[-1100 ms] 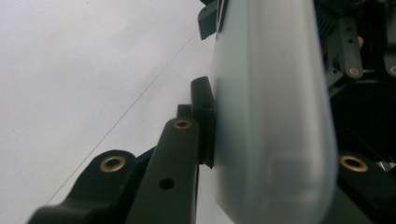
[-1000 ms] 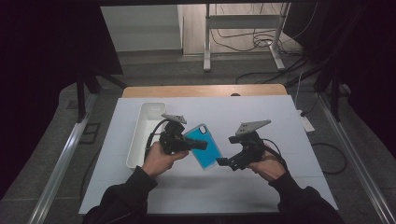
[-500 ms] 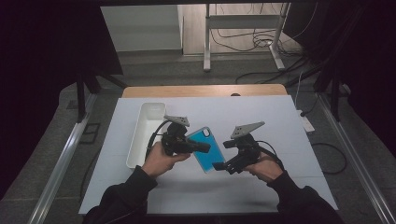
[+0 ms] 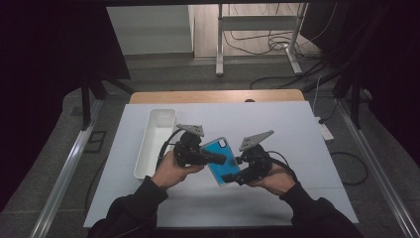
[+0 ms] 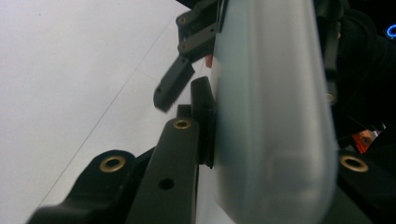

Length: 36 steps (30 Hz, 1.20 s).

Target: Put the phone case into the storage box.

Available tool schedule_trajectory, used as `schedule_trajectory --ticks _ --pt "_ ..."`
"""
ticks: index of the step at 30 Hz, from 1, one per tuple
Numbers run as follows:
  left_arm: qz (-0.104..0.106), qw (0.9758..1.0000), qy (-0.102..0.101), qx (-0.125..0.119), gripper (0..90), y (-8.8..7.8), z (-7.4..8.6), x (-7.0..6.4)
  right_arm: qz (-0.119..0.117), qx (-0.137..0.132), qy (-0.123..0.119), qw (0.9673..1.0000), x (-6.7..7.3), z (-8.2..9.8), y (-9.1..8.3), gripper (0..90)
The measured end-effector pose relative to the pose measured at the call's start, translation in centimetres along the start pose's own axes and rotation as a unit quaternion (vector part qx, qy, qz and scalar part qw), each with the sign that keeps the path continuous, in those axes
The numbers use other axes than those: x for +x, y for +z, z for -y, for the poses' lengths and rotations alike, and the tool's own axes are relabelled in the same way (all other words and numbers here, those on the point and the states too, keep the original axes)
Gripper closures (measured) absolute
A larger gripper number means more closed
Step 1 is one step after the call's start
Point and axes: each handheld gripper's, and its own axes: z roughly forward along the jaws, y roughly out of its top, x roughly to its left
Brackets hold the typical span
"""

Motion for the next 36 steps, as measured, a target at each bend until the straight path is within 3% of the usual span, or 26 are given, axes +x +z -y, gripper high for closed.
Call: schedule_trajectory --ticks 7,8,12,17,23,27,36 --pt "0.012 0.9998 0.017 0.003 86.0 0.3 -0.1 -0.4 -0.051 -0.009 0.001 0.9986 -0.4 0.1 -0.3 67.6" --pt "0.012 0.9998 0.017 0.003 85.9 0.3 -0.1 -0.4 -0.051 -0.009 0.001 0.9986 -0.4 0.1 -0.3 67.6" --pt "0.030 0.9992 0.026 0.001 81.2 0.4 0.0 -0.4 -0.082 -0.009 -0.003 0.9966 -0.8 0.2 -0.4 81.7" --pt "0.020 0.9993 0.031 -0.003 76.3 0.4 0.0 -0.5 -0.090 -0.006 -0.010 0.9958 -0.6 0.1 -0.5 85.7" --pt "0.012 0.9995 0.026 -0.015 73.4 0.2 -0.1 -0.6 -0.070 -0.013 -0.015 0.9973 -0.3 -0.1 -0.7 85.8" --pt "-0.012 0.9994 0.021 -0.023 68.8 -0.1 -0.3 -0.8 -0.050 -0.020 -0.018 0.9984 -0.1 -0.2 -0.9 85.8" --pt "-0.076 0.9959 0.022 -0.044 42.2 -0.8 -0.5 -1.2 0.002 -0.043 -0.022 0.9988 -0.3 -0.1 -1.7 85.7"
